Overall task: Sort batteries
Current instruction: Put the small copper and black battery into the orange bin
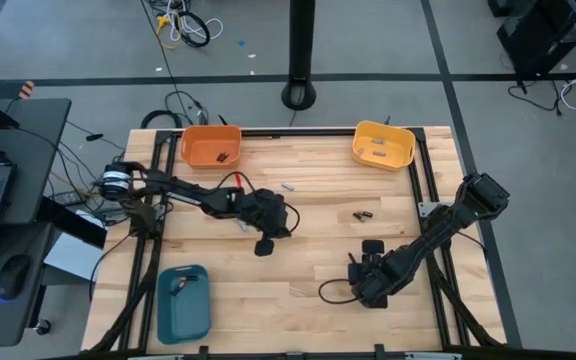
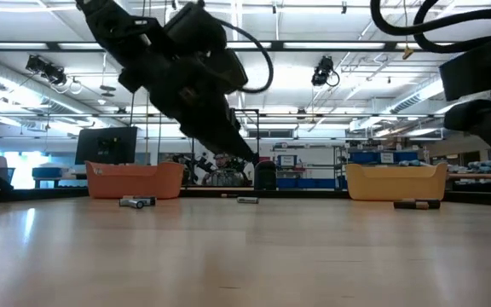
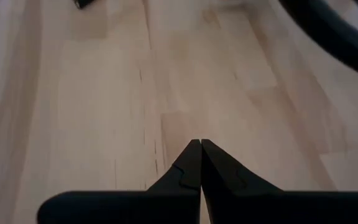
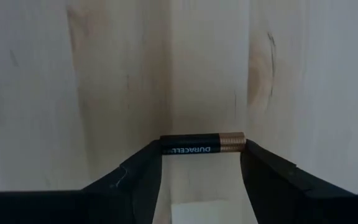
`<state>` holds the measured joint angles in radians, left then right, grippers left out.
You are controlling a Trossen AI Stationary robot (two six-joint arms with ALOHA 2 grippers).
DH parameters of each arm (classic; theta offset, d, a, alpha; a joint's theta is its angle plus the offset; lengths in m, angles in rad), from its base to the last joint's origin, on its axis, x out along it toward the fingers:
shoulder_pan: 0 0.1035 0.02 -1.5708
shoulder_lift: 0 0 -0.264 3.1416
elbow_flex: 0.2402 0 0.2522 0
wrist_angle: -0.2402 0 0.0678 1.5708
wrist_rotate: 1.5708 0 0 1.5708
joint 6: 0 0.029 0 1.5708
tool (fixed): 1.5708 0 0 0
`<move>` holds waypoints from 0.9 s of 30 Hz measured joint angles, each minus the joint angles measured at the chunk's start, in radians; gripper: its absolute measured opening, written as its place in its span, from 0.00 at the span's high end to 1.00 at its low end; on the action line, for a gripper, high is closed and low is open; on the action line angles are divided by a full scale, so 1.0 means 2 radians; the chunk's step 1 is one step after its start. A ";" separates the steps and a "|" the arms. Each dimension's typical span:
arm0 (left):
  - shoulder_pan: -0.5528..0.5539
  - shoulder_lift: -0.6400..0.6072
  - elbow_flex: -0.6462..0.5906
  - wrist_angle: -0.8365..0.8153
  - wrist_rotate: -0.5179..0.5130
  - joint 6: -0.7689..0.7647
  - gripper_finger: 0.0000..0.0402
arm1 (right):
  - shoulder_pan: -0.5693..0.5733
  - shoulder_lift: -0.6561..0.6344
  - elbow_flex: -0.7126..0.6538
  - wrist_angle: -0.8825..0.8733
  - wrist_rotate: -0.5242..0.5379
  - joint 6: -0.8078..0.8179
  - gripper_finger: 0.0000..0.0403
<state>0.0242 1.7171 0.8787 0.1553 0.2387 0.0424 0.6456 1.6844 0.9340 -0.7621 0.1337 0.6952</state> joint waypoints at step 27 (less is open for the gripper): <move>0.027 0.052 0.002 0.403 0.111 -0.255 0.85 | -0.087 -0.006 0.233 -0.258 0.380 -0.153 0.48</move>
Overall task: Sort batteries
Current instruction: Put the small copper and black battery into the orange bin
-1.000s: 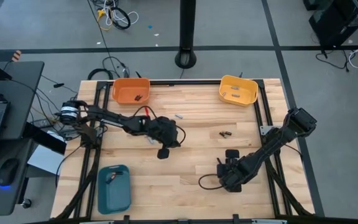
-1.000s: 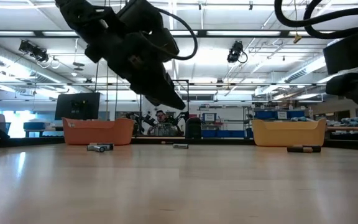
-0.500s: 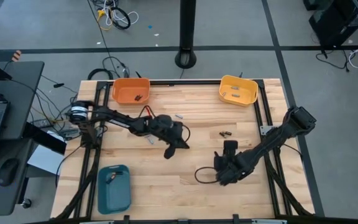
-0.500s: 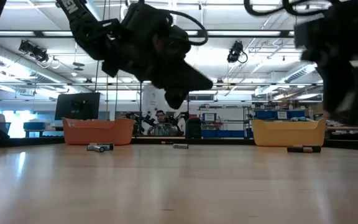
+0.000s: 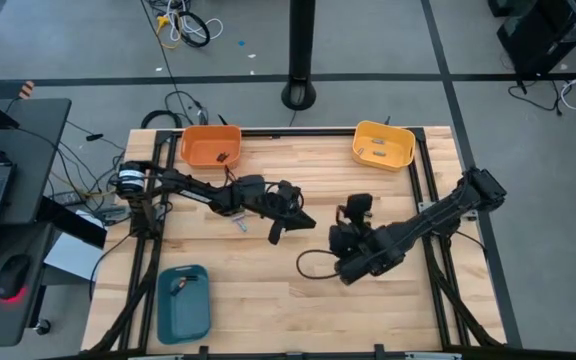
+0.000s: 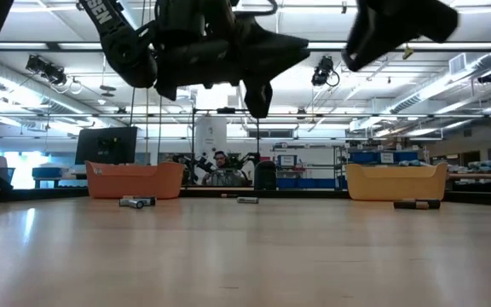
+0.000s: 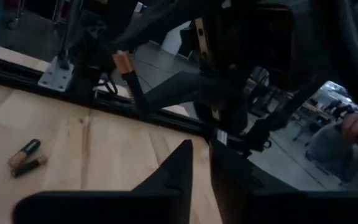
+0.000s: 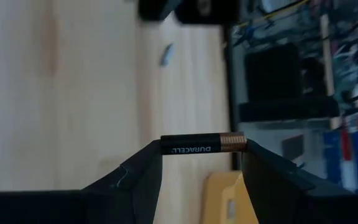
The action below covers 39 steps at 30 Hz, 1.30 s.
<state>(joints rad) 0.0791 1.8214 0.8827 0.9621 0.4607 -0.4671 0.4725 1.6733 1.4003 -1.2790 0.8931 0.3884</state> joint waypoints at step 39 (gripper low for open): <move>-0.004 0.000 0.026 -0.001 -0.099 0.016 0.61 | -0.030 0.000 0.013 0.148 0.024 -0.164 0.48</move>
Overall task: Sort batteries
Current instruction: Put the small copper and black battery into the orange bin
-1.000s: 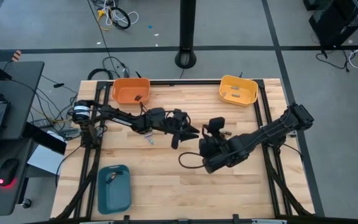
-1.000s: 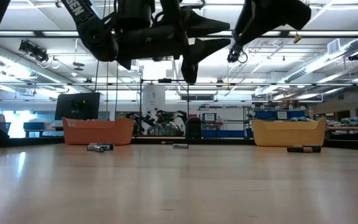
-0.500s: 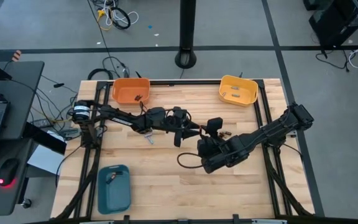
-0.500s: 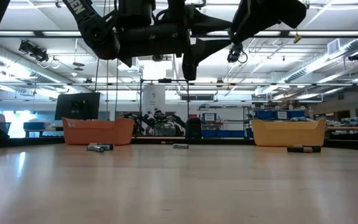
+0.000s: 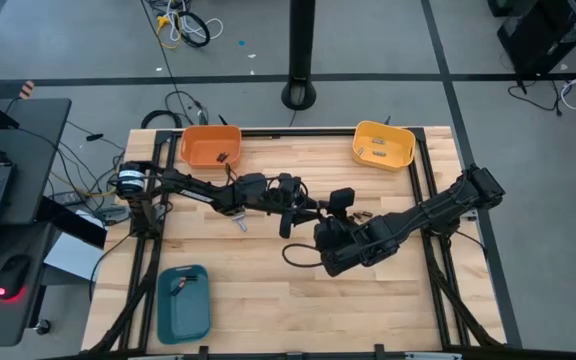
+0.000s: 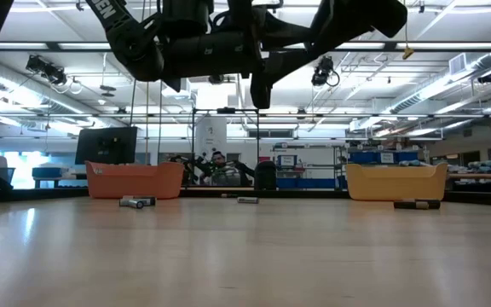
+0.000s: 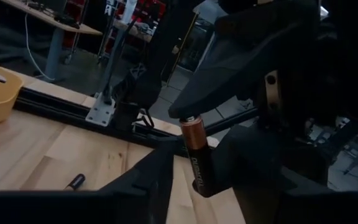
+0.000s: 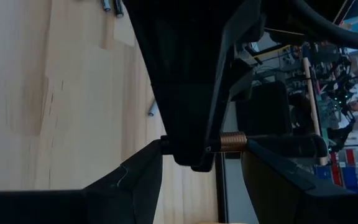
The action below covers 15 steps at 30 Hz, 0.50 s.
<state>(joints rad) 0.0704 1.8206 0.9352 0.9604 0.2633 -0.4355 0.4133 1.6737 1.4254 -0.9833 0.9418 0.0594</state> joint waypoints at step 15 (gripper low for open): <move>0.013 -0.001 0.000 -0.002 0.023 0.034 0.92 | 0.000 0.001 -0.001 -0.015 0.015 0.021 0.49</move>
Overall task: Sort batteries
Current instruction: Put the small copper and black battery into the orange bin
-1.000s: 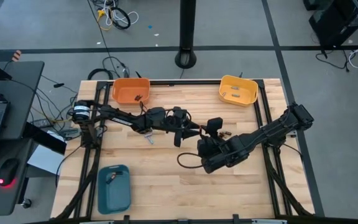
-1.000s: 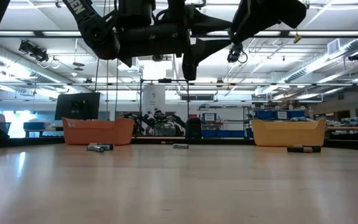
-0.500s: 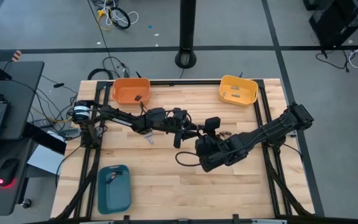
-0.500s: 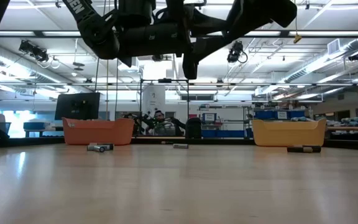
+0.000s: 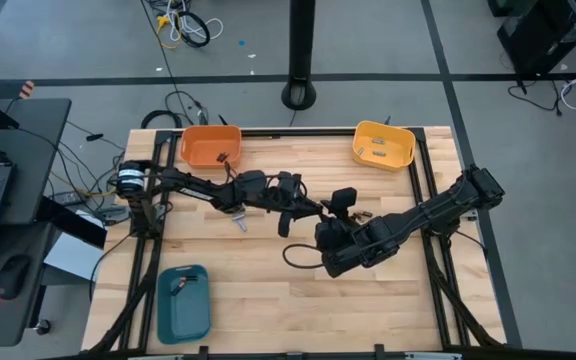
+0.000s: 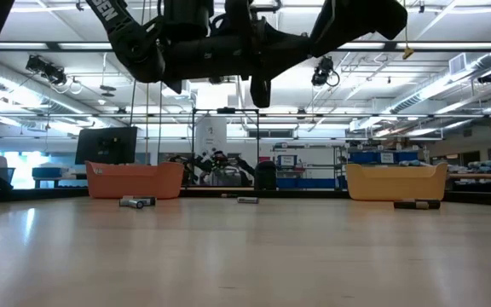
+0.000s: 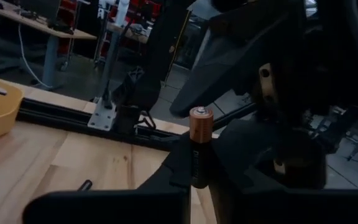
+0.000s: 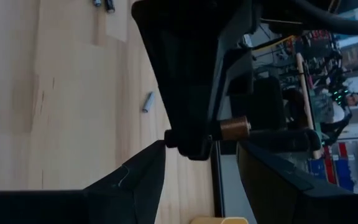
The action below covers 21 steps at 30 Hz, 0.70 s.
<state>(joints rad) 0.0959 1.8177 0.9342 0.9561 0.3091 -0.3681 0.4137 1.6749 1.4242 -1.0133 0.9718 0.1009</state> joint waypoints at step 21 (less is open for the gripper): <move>0.085 -0.265 0.000 -0.507 -0.132 0.132 0.92 | -0.092 -0.001 -0.162 0.075 -0.051 0.069 0.96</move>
<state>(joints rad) 0.2654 1.2873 0.9333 -0.0580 0.0458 -0.1039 0.2290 1.6733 1.1012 -0.8642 0.8695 0.2392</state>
